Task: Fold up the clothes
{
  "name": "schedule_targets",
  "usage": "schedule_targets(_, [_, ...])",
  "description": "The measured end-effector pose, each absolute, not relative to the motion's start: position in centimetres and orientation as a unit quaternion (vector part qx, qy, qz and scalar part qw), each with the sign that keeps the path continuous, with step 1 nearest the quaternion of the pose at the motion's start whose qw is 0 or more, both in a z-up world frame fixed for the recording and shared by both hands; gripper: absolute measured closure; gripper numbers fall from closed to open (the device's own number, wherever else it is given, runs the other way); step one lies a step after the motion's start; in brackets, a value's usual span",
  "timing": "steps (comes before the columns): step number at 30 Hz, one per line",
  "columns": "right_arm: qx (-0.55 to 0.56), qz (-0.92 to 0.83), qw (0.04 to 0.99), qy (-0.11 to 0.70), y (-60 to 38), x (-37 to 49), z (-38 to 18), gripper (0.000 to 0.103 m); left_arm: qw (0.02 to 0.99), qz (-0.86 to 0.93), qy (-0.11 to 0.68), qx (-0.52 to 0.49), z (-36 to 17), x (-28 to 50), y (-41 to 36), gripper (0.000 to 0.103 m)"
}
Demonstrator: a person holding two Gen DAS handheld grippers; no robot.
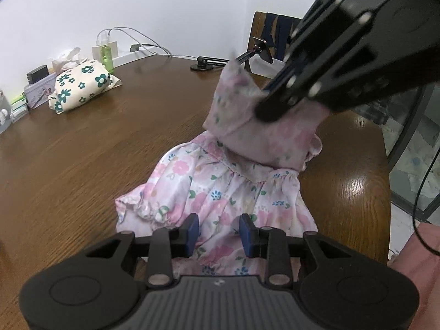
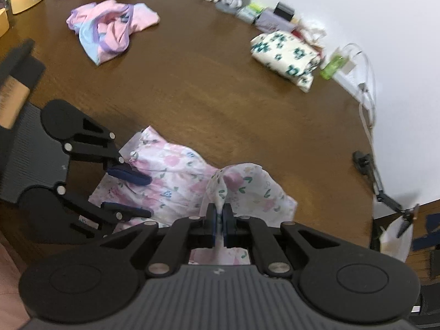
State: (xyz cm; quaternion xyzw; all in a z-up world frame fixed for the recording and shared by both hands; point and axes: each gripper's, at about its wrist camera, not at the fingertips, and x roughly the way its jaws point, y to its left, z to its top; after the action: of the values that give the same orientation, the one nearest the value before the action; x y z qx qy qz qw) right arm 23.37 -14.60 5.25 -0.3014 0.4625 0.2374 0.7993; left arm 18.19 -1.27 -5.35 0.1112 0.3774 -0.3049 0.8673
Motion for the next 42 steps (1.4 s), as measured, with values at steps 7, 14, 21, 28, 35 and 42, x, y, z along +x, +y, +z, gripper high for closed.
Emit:
schedule_targets(7, [-0.253,0.262,0.802,0.475,-14.0,24.3,3.8,0.098,0.868,-0.305,0.376,0.105,-5.3,18.2,-1.0,0.071])
schedule_targets(14, [-0.111,0.304,0.823,0.466,-17.6,24.8,5.0,0.07,0.885,-0.296,0.35,0.08,-3.1,17.1,0.4,0.071])
schedule_targets(21, [0.002,0.274,0.867,0.417,-26.3,24.0,7.5,0.063,0.904,-0.3,0.294,0.083,0.8,16.5,-0.3,0.073])
schedule_targets(28, [0.003,0.232,0.873,0.429,-28.8,24.2,3.9,0.064,0.889,-0.292,0.338,0.101,-1.1,18.1,-3.2,0.073])
schedule_targets(35, [0.04,0.236,0.877,0.416,-30.5,24.6,2.6,0.064,0.889,-0.279,0.352,0.092,-1.4,18.3,-2.9,0.073])
schedule_targets(42, [0.03,0.224,0.884,0.41,-31.2,24.6,1.6,0.064,0.889,-0.303,0.342,0.03,1.5,18.5,-2.4,0.07])
